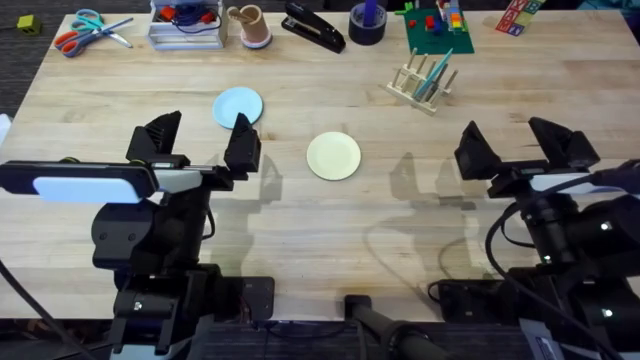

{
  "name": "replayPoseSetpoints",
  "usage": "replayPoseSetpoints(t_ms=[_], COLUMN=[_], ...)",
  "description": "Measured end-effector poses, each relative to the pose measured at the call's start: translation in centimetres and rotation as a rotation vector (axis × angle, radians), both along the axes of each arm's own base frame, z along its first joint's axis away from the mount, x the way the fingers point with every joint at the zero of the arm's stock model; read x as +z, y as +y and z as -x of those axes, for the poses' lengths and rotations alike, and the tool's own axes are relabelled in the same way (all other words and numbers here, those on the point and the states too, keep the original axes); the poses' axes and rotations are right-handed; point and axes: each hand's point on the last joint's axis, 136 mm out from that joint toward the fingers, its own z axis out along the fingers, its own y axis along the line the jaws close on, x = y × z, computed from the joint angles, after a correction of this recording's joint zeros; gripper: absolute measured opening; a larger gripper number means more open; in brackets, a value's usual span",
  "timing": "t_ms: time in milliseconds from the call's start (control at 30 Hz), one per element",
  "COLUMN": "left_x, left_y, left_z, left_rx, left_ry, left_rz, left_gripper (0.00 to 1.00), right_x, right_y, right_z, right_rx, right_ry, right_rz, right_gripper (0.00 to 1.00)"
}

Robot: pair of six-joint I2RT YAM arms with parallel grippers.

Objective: Pick up the plates from the table one by one and place each into a slot on the dish rack.

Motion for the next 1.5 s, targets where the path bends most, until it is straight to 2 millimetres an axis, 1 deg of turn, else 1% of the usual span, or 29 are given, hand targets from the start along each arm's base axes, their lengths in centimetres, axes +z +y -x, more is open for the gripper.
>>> replayPoseSetpoints(t_ms=[433, 567, 700, 767, 867, 933, 1000, 1133, 1233, 1367, 1400, 1433, 1500], left_x=[0.1, 0.1, 0.4, 1.1, 3.1, 4.8, 6.3, 8.6, 9.5, 10.2, 10.3, 10.9, 11.0], left_y=[0.0, 0.0, 0.0, 0.0, 0.0, 0.1, 0.1, 0.2, 0.5, 0.7, 0.8, 0.9, 0.9], left_z=[0.0, 0.0, 0.1, 0.2, 0.8, 1.4, 2.1, 2.9, 3.2, 3.2, 3.1, 2.6, 2.1], left_rx=[0.002, 0.002, 0.002, 0.002, 0.002, 0.003, 0.005, 0.011, 0.03, 0.04, 0.043, 0.05, 0.052], left_ry=[-0.004, -0.005, -0.005, -0.008, -0.015, -0.024, -0.027, 0.003, 0.077, 0.204, 0.24, 0.341, 0.415], left_rz=[-0.001, -0.001, -0.001, -0.002, -0.002, -0.002, -0.002, -0.002, -0.004, -0.007, -0.008, -0.009, -0.011], left_gripper=[0.993, 0.993, 0.993, 0.993, 0.993, 0.993, 0.993, 0.994, 0.991, 0.992, 0.992, 0.992, 0.992], right_x=[0.2, 1.2, 2.6, 2.7, 3.3, 4.7, 6.6, 9.6, 10.7, 11.2, 11.3, 11.5, 11.6], right_y=[0.0, 0.0, 0.0, 0.0, 0.0, 0.0, 0.0, 0.0, 0.0, 0.0, 0.0, 0.0, 0.1], right_z=[0.0, -0.1, -0.1, -0.1, 0.1, 0.4, 0.7, 1.0, 0.7, -0.2, -0.5, -1.3, -1.9], right_rx=[0.0, 0.0, 0.001, 0.0, 0.001, 0.0, 0.0, 0.0, 0.001, 0.001, 0.001, 0.002, 0.004], right_ry=[-0.009, -0.049, -0.107, -0.106, -0.108, -0.124, -0.143, -0.125, -0.058, 0.09, 0.134, 0.249, 0.325], right_rz=[0.0, 0.0, 0.0, 0.0, 0.0, 0.0, -0.001, -0.001, -0.001, 0.0, 0.0, 0.001, 0.0], right_gripper=[0.995, 0.995, 0.995, 0.995, 0.995, 0.995, 0.995, 0.995, 0.995, 0.995, 0.995, 0.995, 0.995])
